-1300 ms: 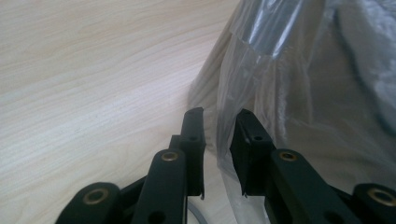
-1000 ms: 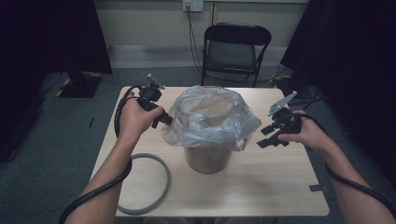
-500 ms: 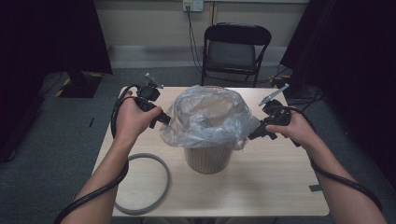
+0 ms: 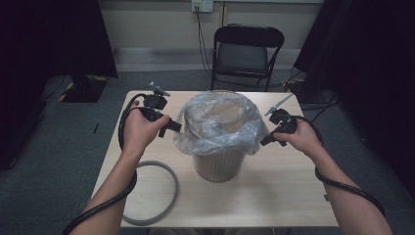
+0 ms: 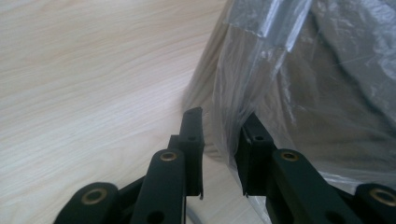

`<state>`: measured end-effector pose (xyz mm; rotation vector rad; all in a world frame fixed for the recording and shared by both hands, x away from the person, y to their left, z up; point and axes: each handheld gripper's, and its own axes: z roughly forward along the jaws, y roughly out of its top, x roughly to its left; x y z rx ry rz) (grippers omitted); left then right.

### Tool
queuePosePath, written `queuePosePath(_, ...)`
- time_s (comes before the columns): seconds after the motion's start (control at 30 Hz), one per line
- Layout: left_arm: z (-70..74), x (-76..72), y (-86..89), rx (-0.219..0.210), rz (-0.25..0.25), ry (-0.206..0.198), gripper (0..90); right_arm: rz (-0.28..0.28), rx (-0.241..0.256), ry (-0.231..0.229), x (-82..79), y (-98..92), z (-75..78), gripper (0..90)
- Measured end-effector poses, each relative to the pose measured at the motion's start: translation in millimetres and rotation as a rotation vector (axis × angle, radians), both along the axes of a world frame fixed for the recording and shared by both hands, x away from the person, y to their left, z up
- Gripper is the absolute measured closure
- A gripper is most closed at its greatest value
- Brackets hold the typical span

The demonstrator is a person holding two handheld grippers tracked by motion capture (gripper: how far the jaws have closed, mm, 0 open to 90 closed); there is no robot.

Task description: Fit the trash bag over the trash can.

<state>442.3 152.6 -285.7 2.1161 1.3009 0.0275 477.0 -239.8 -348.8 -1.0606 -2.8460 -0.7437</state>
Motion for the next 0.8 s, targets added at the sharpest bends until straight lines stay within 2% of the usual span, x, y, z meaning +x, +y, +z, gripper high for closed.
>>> queuePosePath(0.07,1.1,0.3,-0.9,-0.01,-0.011,0.004,75.1,0.003,-0.012,0.004,1.2,-2.1,-2.7,90.0)
queuePosePath(0.1,1.7,0.3,-1.1,-0.011,-0.008,0.001,75.0,-0.008,-0.051,-0.016,1.6,-2.9,-3.6,90.0)
queuePosePath(0.13,2.5,0.4,-0.8,-0.014,-0.014,0.003,75.0,-0.006,-0.075,-0.018,2.1,-3.3,-5.0,90.0)
queuePosePath(0.17,2.7,0.3,-0.7,-0.017,-0.014,0.005,75.3,-0.007,-0.077,-0.004,3.0,-4.8,-7.1,90.0)
queuePosePath(0.2,2.8,0.3,-0.5,-0.026,-0.011,0.002,75.4,-0.023,-0.085,-0.019,3.4,-5.9,-7.4,90.0)
queuePosePath(0.3,1.3,0.5,1.8,-0.05,-0.019,0.012,75.4,-0.041,-0.081,-0.019,5.6,-8.6,-8.0,90.0)
queuePosePath(0.33,0.9,-0.2,2.8,-0.053,-0.018,0.011,75.5,-0.039,-0.091,-0.013,5.9,-8.3,-8.3,90.0)
queuePosePath(0.37,0.5,-0.8,2.7,-0.046,-0.018,0.014,75.8,-0.049,-0.136,-0.028,6.4,-7.3,-9.4,90.0)
queuePosePath(0.4,0.5,-1.7,3.0,-0.05,-0.028,0.017,75.8,-0.053,-0.157,-0.029,6.7,-7.0,-9.9,90.0)
queuePosePath(0.43,1.2,-2.9,3.8,-0.055,-0.017,0.013,75.8,-0.052,-0.133,0.004,7.7,-7.7,-12.0,90.0)
queuePosePath(0.57,2.0,0.0,9.5,-0.055,0.007,0.031,75.8,-0.066,-0.177,-0.006,9.2,-8.9,-16.2,90.0)
queuePosePath(0.6,0.9,1.1,9.6,-0.051,0.012,0.038,78.6,-0.06,-0.175,-0.009,8.9,-7.8,-15.3,90.0)
queuePosePath(0.67,-6.1,5.7,9.0,0.013,0.017,0.042,84.8,-0.057,-0.127,-0.011,7.3,-6.3,-11.8,90.0)
queuePosePath(0.7,-12.2,9.1,8.5,0.026,0.018,0.05,85.0,-0.057,-0.118,-0.023,6.7,-6.0,-9.5,90.0)
queuePosePath(0.8,-24.5,17.9,7.5,0.038,0.046,0.056,84.9,-0.063,-0.065,-0.065,4.9,-6.9,1.6,90.0)
